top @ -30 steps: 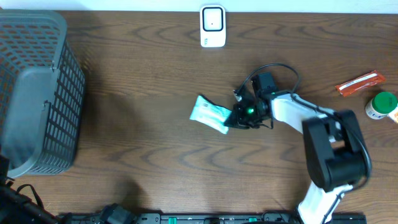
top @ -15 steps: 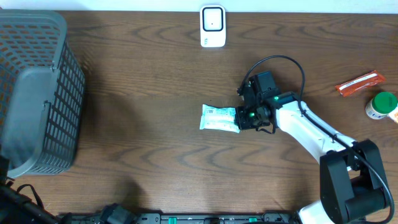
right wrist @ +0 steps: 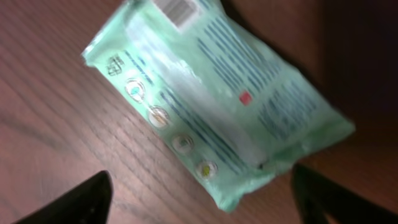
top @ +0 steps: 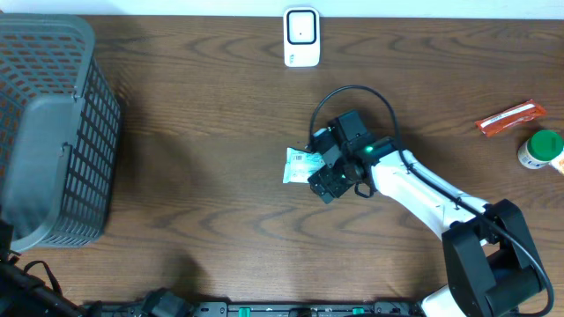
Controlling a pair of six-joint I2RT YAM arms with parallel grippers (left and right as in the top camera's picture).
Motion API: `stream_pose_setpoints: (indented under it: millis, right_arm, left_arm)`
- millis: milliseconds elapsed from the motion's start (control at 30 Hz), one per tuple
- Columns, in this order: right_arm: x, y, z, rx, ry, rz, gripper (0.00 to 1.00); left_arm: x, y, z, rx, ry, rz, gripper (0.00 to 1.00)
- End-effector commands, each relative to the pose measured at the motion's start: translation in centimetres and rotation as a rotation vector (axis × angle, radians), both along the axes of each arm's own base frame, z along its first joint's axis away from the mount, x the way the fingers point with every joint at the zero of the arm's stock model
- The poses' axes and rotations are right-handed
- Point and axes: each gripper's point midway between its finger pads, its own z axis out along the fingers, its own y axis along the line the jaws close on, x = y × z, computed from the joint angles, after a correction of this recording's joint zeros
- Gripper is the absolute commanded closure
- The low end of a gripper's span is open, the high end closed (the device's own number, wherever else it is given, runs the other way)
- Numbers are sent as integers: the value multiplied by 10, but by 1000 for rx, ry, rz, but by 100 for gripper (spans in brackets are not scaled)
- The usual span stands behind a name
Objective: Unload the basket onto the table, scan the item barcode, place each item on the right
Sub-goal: 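Lift the wet-wipe pack and turn it upright with the right gripper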
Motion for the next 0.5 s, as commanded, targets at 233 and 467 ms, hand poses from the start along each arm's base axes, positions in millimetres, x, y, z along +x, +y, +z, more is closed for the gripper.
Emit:
stream_pose_setpoints:
  millis: [233,467]
  right_arm:
    - [18,5,5,-54,-151,157,7]
    - [9,3,-13,-280,-194,161,10]
  left_arm:
    - [-8,5,-6,-29,18,43,15]
    - [-8,5,-6,-29,18,43,15]
